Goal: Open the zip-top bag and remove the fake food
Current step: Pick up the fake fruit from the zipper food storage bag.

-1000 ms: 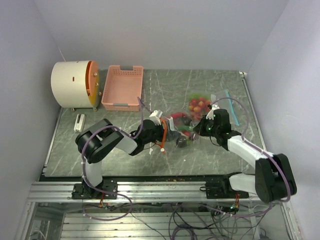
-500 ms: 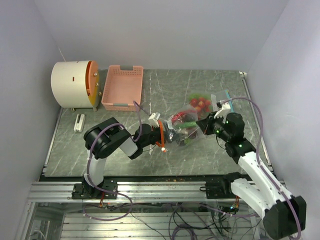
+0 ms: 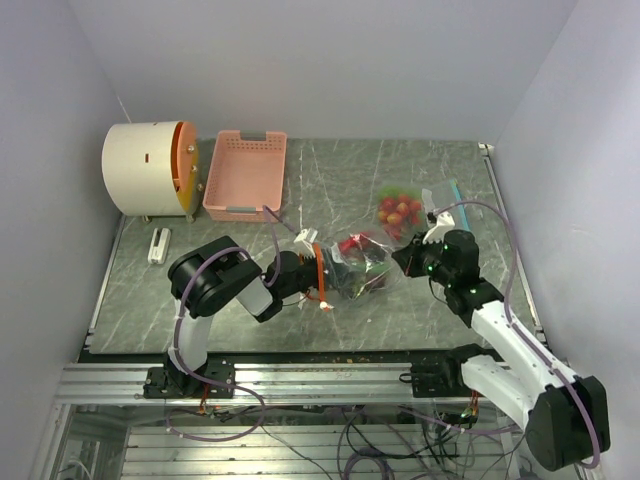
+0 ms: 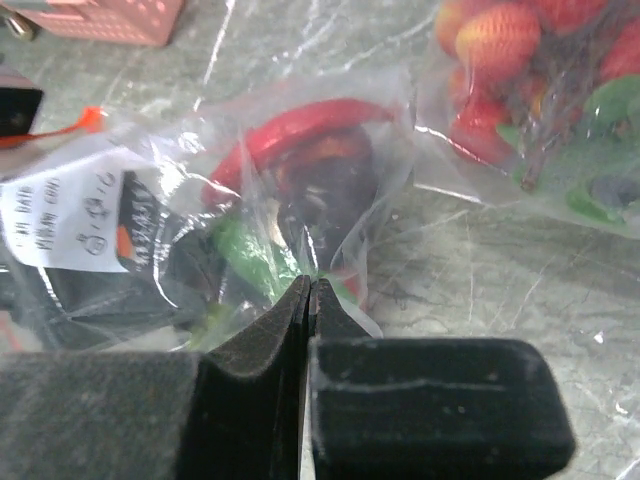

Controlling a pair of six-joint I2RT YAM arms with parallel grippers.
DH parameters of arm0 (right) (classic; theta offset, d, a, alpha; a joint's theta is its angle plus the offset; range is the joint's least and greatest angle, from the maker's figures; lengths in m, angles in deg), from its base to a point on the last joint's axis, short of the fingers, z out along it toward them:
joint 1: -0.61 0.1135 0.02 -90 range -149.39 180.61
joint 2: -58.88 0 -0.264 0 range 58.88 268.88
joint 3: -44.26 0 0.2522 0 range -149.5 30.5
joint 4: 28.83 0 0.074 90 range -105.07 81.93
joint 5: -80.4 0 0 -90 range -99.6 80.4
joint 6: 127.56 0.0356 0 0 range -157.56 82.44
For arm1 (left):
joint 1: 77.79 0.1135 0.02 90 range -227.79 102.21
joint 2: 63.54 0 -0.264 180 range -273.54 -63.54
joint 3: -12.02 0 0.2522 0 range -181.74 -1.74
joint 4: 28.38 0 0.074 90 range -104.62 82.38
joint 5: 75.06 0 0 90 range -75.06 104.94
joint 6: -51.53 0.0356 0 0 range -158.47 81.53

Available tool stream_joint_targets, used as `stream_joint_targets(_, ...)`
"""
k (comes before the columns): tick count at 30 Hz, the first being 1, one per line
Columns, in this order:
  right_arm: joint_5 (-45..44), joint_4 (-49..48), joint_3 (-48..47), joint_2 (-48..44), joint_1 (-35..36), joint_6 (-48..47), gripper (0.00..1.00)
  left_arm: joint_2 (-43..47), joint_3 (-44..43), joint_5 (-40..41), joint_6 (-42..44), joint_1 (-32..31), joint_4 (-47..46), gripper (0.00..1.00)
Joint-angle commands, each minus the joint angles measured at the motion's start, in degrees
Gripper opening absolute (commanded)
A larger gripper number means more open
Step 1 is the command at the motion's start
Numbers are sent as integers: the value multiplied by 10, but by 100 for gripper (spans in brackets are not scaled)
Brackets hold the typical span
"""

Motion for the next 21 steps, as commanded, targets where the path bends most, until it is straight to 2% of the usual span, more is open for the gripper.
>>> stream_joint_targets(1,-8,-49,1,-79,4,1,0,18,14,16,25,1,-12,68)
stream_joint_targets(4,-51,-61,17,-122,5,1,0,24,23,26,27,2,-20,46)
stream_joint_targets(6,-57,-55,20,-111,5,-2,0,21,27,25,24,2,-36,33)
stream_joint_targets(8,-50,-46,19,-83,5,-1,0,19,24,19,23,3,-41,27)
stream_joint_targets(11,-38,-60,32,-61,5,8,0,15,19,4,23,2,-47,24)
stream_joint_targets(14,-32,-73,39,-47,5,10,0,11,18,-13,17,2,-61,31)
stream_joint_targets(18,-30,-81,40,-23,5,6,0,5,9,-46,10,1,-71,54)
stream_joint_targets(21,-30,-87,43,-11,5,5,0,6,10,-61,20,-3,-61,67)
